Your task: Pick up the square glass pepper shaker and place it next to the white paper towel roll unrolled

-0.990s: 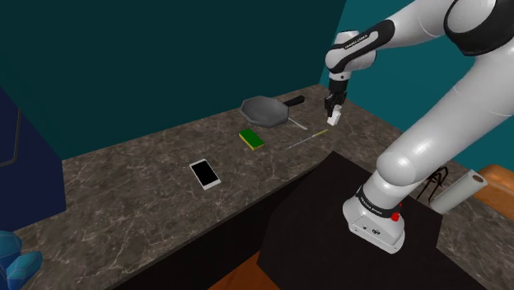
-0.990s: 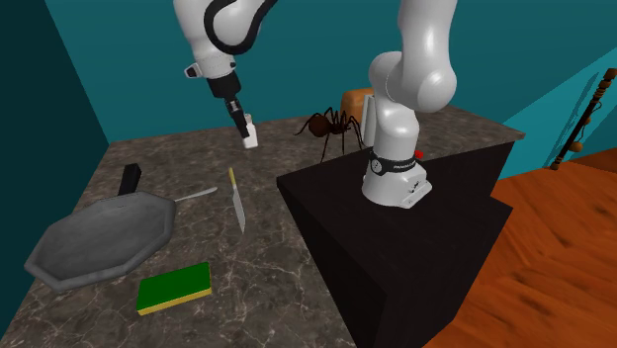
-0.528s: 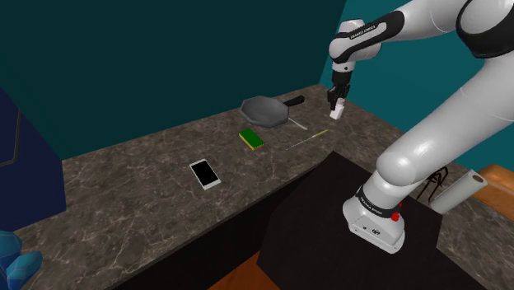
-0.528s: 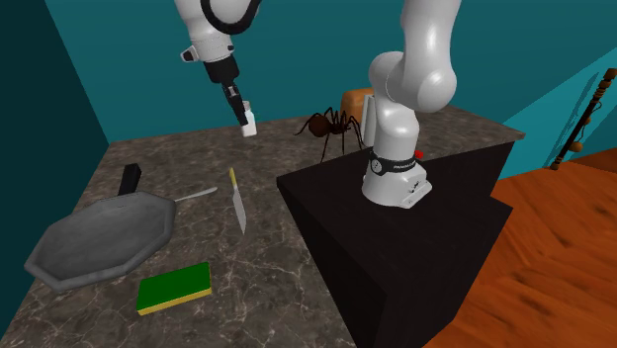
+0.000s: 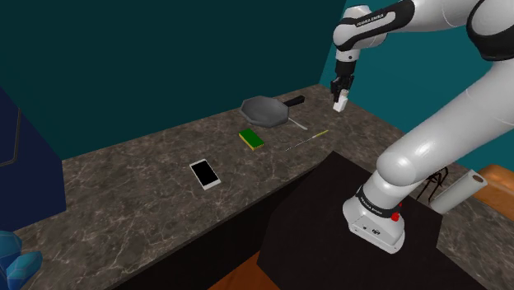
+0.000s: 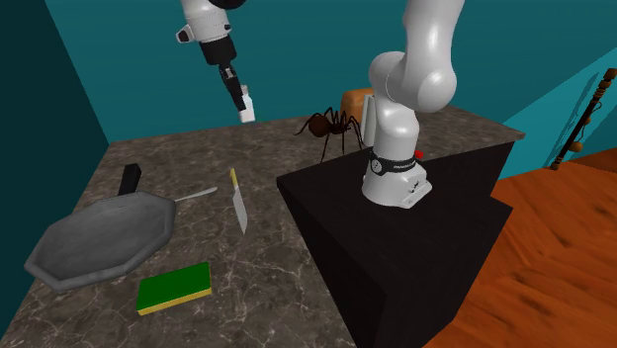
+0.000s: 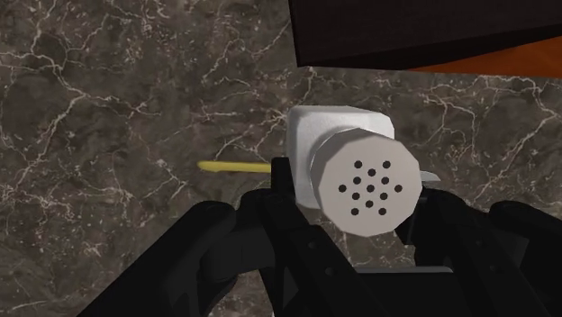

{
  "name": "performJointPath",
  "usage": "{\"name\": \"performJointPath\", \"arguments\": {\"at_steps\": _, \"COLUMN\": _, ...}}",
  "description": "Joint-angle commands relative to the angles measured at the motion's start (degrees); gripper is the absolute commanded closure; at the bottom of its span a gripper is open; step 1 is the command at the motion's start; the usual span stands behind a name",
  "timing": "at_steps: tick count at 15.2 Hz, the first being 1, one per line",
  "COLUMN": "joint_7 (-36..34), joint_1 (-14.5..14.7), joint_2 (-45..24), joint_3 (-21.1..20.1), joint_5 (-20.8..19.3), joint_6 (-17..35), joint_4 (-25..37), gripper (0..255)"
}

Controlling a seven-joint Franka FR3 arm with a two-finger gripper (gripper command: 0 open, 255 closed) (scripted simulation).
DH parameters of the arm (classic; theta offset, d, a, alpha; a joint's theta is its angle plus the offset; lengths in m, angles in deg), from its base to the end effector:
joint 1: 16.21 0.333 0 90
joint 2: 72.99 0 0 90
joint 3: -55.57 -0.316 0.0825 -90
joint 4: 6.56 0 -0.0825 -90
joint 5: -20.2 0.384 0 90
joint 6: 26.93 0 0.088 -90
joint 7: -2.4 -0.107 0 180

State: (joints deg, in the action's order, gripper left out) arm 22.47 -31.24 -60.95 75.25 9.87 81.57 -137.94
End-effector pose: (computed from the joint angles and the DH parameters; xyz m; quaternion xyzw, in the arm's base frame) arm 0.3675 -0.2738 0.4158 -0.9905 0.0829 0.1093 0.0031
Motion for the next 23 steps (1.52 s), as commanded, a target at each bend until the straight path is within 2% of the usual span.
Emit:
{"name": "performJointPath", "arguments": {"at_steps": 1, "joint_7": 0.0, "joint_1": 0.0, "joint_2": 0.8, "joint_3": -0.2, "joint_5": -0.1, "joint_6": -1.7, "joint_4": 0.9, "gripper": 255}}
{"name": "performJointPath", "arguments": {"at_steps": 7, "joint_7": 0.1, "joint_1": 0.1, "joint_2": 2.2, "joint_3": -0.6, "joint_5": -0.1, "joint_6": -6.3, "joint_4": 4.1, "gripper": 255}}
{"name": "performJointPath", "arguments": {"at_steps": 8, "joint_7": 0.6, "joint_1": -0.5, "joint_2": 4.0, "joint_3": -0.2, "joint_5": -1.0, "joint_6": -6.3, "joint_4": 2.4, "gripper": 255}}
{"name": "performJointPath", "arguments": {"at_steps": 16, "joint_7": 5.6, "joint_1": -6.2, "joint_2": 17.7, "joint_3": 3.3, "joint_5": -8.2, "joint_6": -7.8, "joint_4": -8.4, "gripper": 255}}
{"name": "performJointPath", "arguments": {"at_steps": 23, "joint_7": 12.0, "joint_1": -12.8, "joint_2": 28.2, "joint_3": 7.4, "joint_5": -15.3, "joint_6": -10.7, "joint_4": -14.5, "gripper": 255}}
